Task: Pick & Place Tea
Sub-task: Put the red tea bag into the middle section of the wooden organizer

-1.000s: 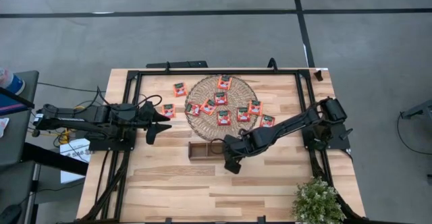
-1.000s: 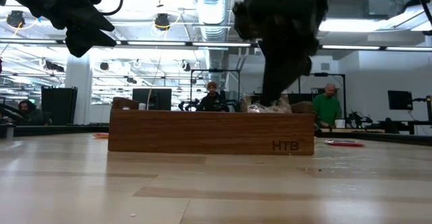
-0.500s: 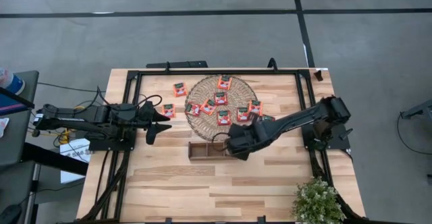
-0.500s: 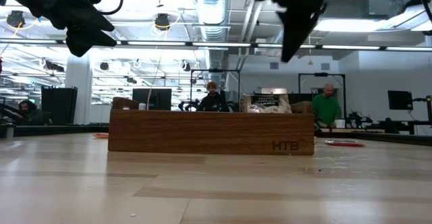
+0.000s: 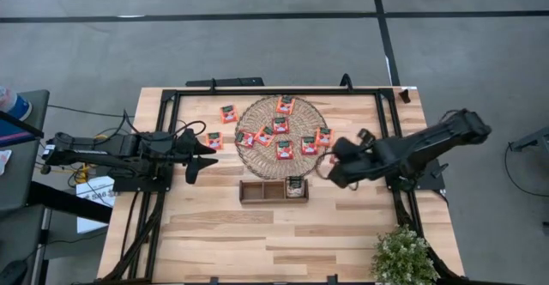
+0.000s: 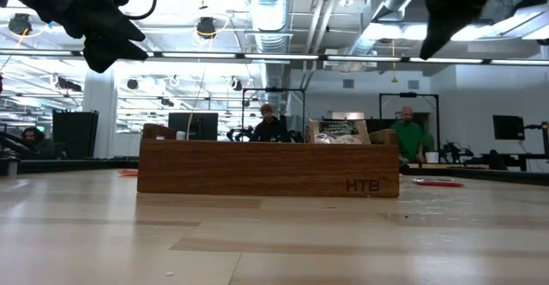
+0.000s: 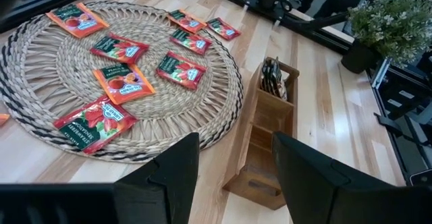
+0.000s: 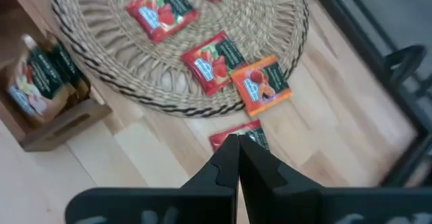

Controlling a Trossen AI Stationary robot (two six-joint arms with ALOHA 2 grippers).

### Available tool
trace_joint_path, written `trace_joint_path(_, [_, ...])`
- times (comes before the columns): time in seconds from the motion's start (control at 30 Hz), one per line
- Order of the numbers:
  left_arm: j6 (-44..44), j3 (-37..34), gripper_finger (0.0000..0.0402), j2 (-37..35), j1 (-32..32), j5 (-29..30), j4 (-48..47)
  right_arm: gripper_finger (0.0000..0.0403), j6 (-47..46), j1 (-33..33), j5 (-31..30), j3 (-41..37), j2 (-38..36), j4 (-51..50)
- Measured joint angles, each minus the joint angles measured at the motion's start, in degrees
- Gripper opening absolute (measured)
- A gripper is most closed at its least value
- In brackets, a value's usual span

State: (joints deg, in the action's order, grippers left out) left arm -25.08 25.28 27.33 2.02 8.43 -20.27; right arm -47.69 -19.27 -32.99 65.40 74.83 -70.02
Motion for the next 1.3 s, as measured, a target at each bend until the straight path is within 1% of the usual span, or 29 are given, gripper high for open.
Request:
trace_joint_path(0.27, [0.0, 0.0, 0.0179, 0.0, 0.0, 0.2, 1.7, 0.0000, -0.5, 0.4, -0.1, -15.7, -20.5, 12.9])
trace_joint_path(0.33, [0.0, 0.0, 0.0179, 0.0, 0.0, 0.2, 1.8, 0.0000, -0.4, 0.8, 1.1, -18.9, -25.1, 14.6])
trace_joint_path(0.43, [0.0, 0.0, 0.0179, 0.0, 0.0, 0.2, 3.2, 0.0000, -0.4, 2.2, 3.8, -21.8, -30.2, 15.8])
trace_joint_path(0.5, [0.0, 0.0, 0.0179, 0.0, 0.0, 0.2, 4.2, 0.0000, -0.2, 4.0, 5.8, -22.0, -31.5, 15.1])
trace_joint_path(0.57, [0.0, 0.0, 0.0179, 0.0, 0.0, 0.2, 4.6, 0.0000, 1.7, 6.4, 7.7, -22.0, -31.5, 14.6])
trace_joint_path(0.63, [0.0, 0.0, 0.0179, 0.0, 0.0, 0.6, 4.6, 0.0004, 5.7, 9.2, 10.8, -22.0, -31.0, 14.8])
trace_joint_path(0.73, [-0.5, 0.0, 0.0179, 0.0, 0.0, 0.8, 4.6, 0.0018, 11.1, 14.5, 15.4, -22.0, -28.3, 14.8])
trace_joint_path(0.83, [-2.3, 0.0, 0.0179, 0.0, 0.0, 0.6, 4.6, 0.0046, 17.6, 19.7, 18.9, -22.0, -25.7, 14.9])
trace_joint_path(0.97, [-5.0, 0.0, 0.0179, 0.0, 0.0, 0.2, 4.5, 0.0090, 24.2, 26.6, 21.6, -21.3, -23.5, 15.1])
trace_joint_path(1.03, [-6.5, 0.0, 0.0179, 0.0, 0.0, 0.2, 4.5, 0.0111, 25.1, 30.5, 23.4, -20.7, -22.9, 15.3])
trace_joint_path(1.13, [-8.2, 0.0, 0.0179, 0.0, 0.0, 0.2, 4.5, 0.0137, 25.3, 36.8, 29.6, -20.6, -21.1, 14.8])
trace_joint_path(1.23, [-9.2, 0.0, 0.0179, 0.0, 0.0, 0.5, 4.5, 0.0155, 25.3, 42.3, 36.0, -20.6, -18.3, 14.8])
trace_joint_path(1.3, [-9.4, 0.0, 0.0179, 0.2, 0.0, 1.6, 4.5, 0.0162, 25.4, 45.1, 38.2, -20.6, -15.9, 14.9])
